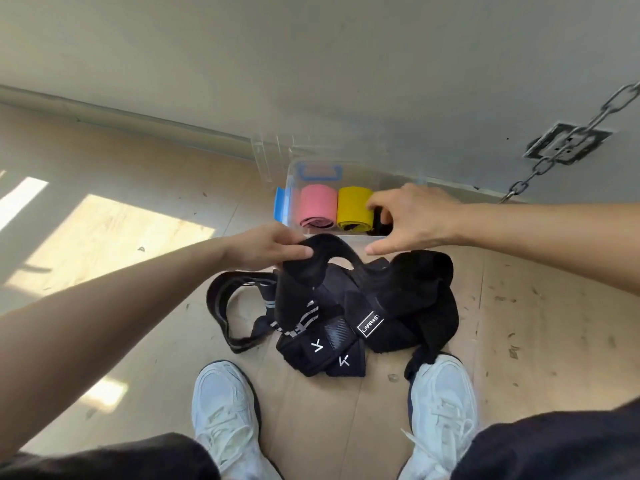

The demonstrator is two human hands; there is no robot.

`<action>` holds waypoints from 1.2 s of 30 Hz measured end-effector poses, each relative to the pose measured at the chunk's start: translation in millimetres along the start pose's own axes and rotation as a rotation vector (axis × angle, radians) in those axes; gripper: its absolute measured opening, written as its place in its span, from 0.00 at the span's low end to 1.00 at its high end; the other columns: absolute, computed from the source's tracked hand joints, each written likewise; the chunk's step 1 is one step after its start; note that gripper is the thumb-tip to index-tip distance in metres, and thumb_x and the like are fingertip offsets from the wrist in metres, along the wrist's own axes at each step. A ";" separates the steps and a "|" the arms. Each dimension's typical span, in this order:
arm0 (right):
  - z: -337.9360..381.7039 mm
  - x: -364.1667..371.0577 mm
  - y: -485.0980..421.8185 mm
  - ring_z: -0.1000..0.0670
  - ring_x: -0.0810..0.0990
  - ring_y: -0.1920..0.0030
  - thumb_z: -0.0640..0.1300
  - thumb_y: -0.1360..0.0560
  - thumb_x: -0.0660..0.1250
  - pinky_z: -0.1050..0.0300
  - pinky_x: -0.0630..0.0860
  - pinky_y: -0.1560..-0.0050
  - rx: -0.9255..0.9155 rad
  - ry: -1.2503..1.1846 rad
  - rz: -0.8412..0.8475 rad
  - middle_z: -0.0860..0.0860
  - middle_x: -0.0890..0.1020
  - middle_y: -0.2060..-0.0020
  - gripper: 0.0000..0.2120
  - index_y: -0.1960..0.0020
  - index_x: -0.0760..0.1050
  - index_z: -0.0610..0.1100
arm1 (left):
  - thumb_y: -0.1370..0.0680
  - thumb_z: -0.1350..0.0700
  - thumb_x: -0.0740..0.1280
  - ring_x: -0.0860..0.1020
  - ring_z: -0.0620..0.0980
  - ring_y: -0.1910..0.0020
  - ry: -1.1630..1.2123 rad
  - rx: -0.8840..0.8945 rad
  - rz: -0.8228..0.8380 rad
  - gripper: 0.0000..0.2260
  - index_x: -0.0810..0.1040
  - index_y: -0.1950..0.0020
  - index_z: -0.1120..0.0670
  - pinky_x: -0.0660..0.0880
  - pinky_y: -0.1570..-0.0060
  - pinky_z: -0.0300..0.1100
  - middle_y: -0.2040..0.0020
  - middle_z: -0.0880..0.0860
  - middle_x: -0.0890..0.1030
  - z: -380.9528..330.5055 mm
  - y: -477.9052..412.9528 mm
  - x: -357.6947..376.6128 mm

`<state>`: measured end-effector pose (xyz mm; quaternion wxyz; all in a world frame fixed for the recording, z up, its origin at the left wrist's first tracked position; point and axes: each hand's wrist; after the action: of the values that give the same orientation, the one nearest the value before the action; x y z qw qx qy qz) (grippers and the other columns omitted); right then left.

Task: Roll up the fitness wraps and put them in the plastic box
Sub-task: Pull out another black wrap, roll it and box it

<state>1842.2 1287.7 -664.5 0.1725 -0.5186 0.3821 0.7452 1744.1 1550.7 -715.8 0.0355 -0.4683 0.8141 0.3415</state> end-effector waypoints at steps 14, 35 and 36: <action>13.5 31.8 -2.6 0.58 0.78 0.50 0.48 0.27 0.77 0.71 0.71 0.56 -0.257 -0.591 0.065 0.56 0.78 0.44 0.20 0.37 0.77 0.47 | 0.17 0.57 0.66 0.81 0.41 0.62 0.248 0.165 0.028 0.17 0.86 0.62 0.44 0.75 0.59 0.34 0.63 0.43 0.83 -30.9 -5.4 28.7; -12.0 29.7 -2.0 0.53 0.80 0.63 0.49 0.22 0.71 0.58 0.78 0.63 -0.052 -0.484 0.364 0.47 0.82 0.62 0.12 0.53 0.81 0.38 | 0.22 0.59 0.68 0.85 0.46 0.58 -0.311 -0.217 0.096 0.06 0.84 0.53 0.52 0.80 0.56 0.41 0.57 0.52 0.87 -12.1 -8.9 2.3; -11.8 28.5 -2.0 0.51 0.80 0.61 0.50 0.22 0.71 0.56 0.78 0.60 -0.067 -0.394 0.367 0.48 0.82 0.62 0.13 0.52 0.82 0.39 | 0.21 0.59 0.67 0.86 0.47 0.59 -0.296 -0.204 0.069 0.07 0.84 0.55 0.54 0.80 0.55 0.42 0.58 0.54 0.87 -12.7 -10.0 3.1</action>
<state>1839.6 1276.1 -693.0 0.0883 -0.2908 0.4041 0.8627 1753.6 1537.6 -712.5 0.0956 -0.3857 0.7769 0.4885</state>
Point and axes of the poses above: each hand's wrist, its own y-axis away from the middle knuckle, its own x-axis out of the palm, z = x × y
